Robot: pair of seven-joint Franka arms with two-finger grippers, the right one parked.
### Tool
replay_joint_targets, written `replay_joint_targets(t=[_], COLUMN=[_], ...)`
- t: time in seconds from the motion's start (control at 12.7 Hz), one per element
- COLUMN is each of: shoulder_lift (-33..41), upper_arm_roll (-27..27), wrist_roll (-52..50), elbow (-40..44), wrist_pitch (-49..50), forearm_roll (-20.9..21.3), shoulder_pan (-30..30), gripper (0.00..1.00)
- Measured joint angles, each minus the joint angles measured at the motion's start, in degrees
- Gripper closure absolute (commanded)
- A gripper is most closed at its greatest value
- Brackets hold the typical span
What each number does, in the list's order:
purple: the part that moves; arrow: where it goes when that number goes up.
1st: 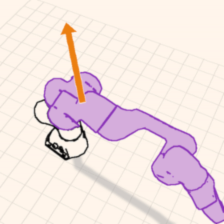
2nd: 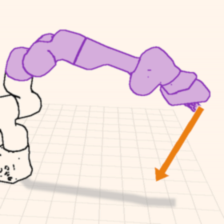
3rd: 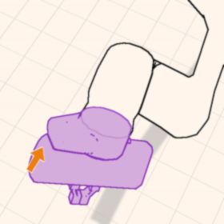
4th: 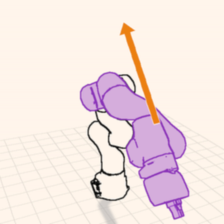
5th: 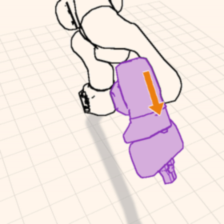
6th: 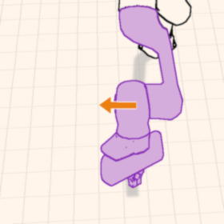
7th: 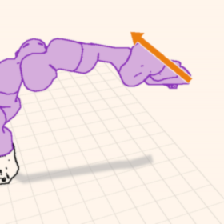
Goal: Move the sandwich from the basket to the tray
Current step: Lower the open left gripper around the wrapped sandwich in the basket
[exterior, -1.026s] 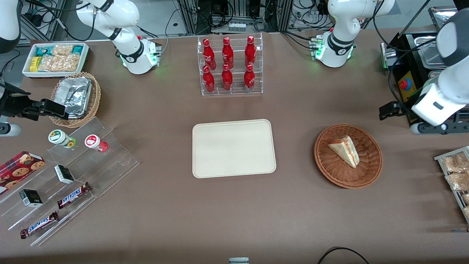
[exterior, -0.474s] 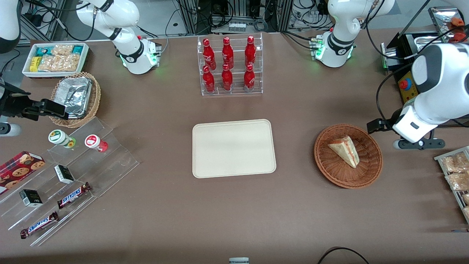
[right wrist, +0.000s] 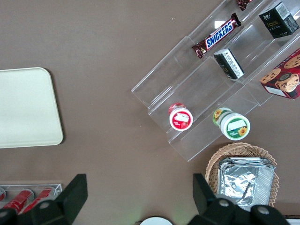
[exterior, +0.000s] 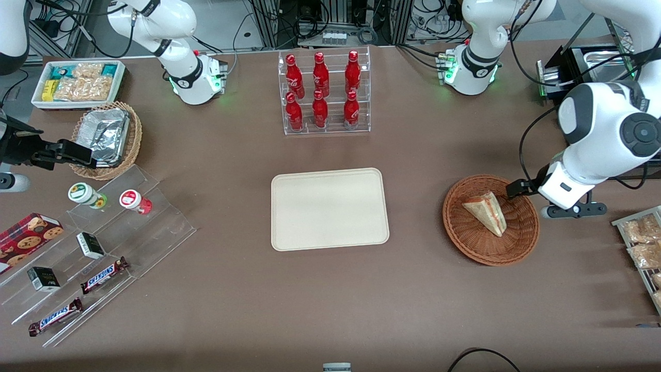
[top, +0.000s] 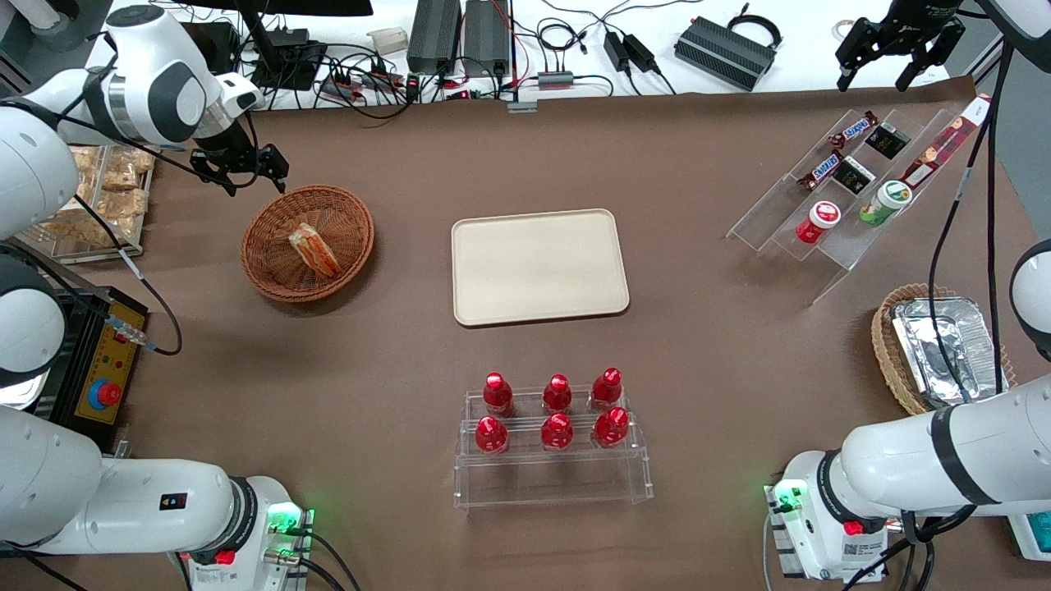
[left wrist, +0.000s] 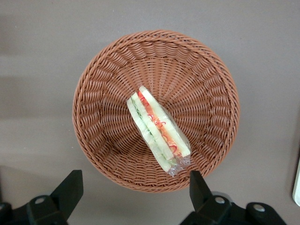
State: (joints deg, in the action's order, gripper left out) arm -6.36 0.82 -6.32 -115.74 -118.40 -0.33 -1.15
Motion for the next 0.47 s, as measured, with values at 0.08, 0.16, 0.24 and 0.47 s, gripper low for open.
replay_joint_targets(t=[0.08, 0.16, 0.24, 0.47], shoulder_lift=[-0.25, -0.57, -0.89, -1.89], upper_arm_roll=[0.00, 0.01, 0.08, 0.44], wrist_roll=[-2.39, -6.23, -10.42, -24.00], elbow=[-0.34, -0.49, -0.54, -0.62], wrist_pitch=[-0.21, -0.21, -0.21, -0.50], forearm_roll=[-0.05, -0.08, -0.08, -0.12], shoulder_pan=[0.00, -0.03, -0.11, -0.78], gripper=[0.00, 0.00, 0.00, 0.00])
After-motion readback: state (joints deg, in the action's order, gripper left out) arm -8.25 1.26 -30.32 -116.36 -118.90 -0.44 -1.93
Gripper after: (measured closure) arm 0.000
